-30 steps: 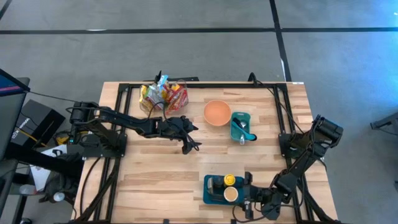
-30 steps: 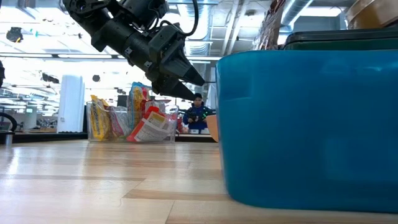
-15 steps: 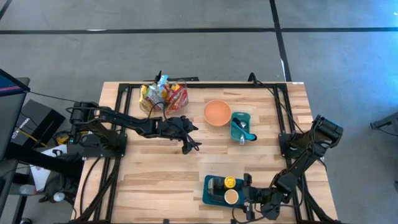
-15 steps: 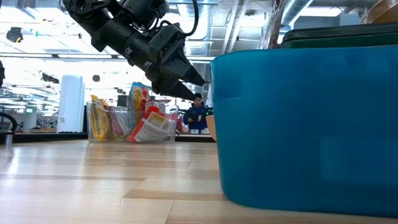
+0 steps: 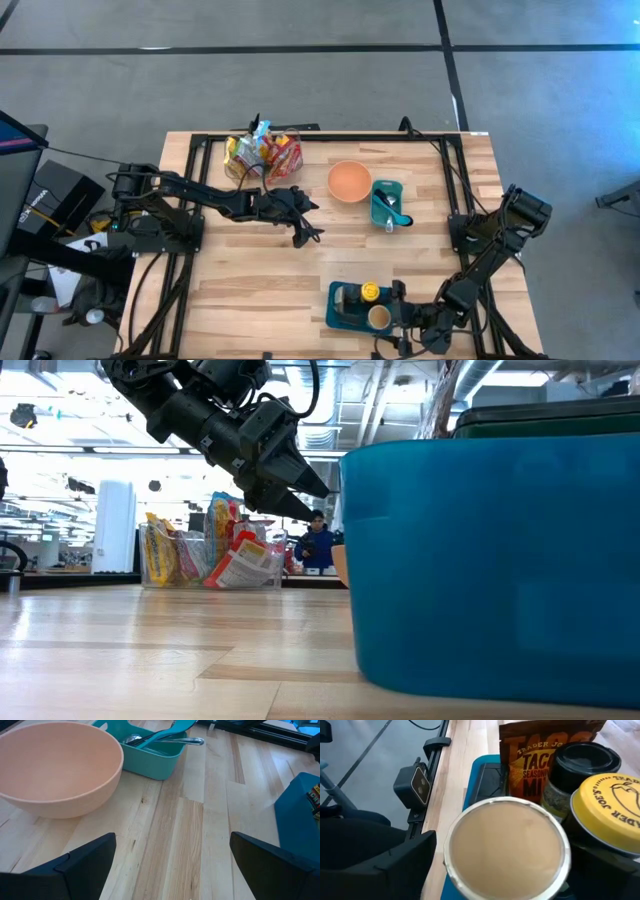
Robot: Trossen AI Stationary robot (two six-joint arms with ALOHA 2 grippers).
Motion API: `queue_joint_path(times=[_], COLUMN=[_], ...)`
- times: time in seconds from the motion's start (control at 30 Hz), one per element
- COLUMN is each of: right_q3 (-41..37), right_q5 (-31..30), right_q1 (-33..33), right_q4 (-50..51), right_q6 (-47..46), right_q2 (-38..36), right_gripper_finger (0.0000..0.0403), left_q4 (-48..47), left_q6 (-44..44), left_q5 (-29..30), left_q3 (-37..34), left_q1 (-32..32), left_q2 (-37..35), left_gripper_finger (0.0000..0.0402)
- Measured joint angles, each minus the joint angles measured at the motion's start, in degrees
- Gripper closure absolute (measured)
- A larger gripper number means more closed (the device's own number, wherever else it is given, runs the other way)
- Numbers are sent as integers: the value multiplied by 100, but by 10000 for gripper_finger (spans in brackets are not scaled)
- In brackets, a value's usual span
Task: Pick & Place Food Item
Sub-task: Put the gold seasoning bottle into the blue bin
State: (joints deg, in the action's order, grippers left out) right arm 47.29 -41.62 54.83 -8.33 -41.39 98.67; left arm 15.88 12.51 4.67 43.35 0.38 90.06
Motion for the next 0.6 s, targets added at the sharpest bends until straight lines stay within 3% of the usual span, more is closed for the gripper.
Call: queue_joint_path(times=[0.6], right_q3=[0], right_q5=[-286], right_q1=[216], right_q4=[218], right_q6=[453], right_q2=[-443], right_gripper_finger=[5], left_q4=[0], left_q6=[0], left_q5=[1], left_q3=[0], left_q1=[2], left_q2=[0], left_gripper_finger=[14])
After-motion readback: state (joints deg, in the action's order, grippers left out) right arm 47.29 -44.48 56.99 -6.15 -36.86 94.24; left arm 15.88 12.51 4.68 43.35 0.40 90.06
